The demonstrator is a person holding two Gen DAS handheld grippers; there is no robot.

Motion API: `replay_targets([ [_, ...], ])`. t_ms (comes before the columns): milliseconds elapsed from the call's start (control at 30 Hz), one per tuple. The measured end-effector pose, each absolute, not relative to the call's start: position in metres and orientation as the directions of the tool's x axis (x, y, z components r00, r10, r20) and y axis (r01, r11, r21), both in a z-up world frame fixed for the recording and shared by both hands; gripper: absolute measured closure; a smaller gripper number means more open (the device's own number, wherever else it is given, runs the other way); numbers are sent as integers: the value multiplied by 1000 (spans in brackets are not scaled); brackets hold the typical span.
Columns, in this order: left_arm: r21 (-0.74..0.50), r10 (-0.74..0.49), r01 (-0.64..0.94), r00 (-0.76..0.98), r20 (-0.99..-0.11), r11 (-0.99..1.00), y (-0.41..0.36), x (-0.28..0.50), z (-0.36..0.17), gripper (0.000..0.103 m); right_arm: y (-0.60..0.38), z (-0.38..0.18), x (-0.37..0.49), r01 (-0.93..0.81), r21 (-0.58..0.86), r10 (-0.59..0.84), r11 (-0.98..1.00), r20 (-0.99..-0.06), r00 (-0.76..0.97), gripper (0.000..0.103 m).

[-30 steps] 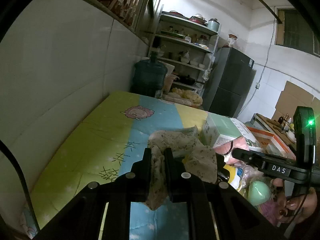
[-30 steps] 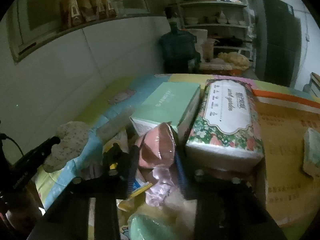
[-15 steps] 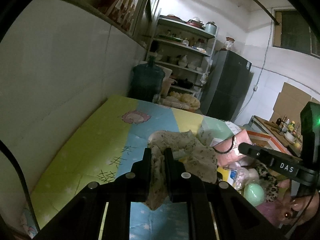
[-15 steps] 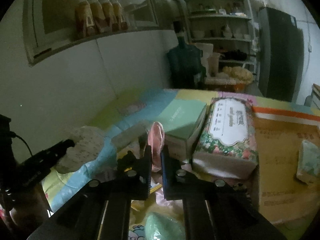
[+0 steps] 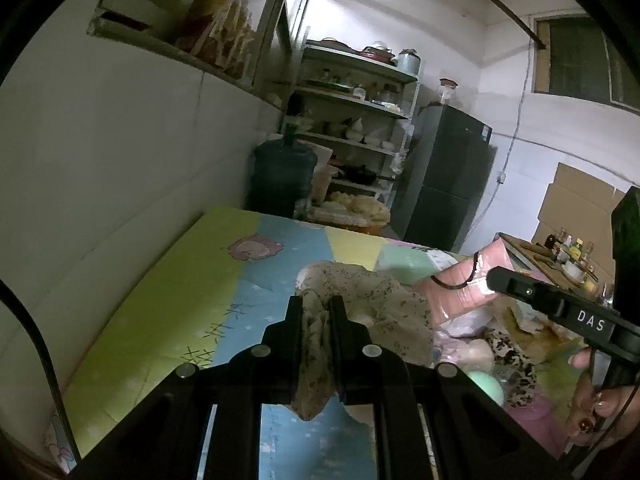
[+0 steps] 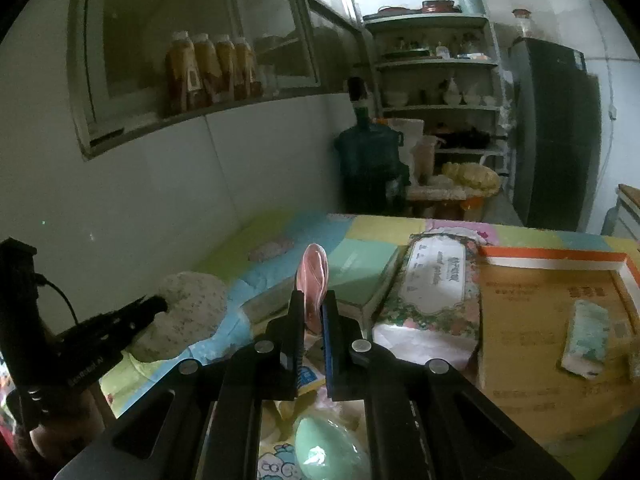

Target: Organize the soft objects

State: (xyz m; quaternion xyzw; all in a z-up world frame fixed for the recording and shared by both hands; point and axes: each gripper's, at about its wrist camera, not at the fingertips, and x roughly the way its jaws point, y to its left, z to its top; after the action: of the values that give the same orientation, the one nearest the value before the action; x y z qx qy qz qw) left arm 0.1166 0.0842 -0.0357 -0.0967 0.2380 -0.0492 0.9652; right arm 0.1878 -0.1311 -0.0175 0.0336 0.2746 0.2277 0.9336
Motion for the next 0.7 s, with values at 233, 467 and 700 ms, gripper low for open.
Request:
replay_targets([
  [233, -202, -157, 74, 888, -433, 977, 70, 114, -26, 90, -141, -10, 179, -397, 188, 436, 899, -477, 763, 95],
  [467, -196, -182, 107, 888, -423, 975, 54, 114, -19, 90, -157, -3, 169, -378, 188, 421, 907, -460, 782, 95],
  [700, -190, -206, 137, 887, -414, 972, 37, 117, -13, 90, -172, 3, 163, -358, 192, 406, 914, -445, 798, 95],
])
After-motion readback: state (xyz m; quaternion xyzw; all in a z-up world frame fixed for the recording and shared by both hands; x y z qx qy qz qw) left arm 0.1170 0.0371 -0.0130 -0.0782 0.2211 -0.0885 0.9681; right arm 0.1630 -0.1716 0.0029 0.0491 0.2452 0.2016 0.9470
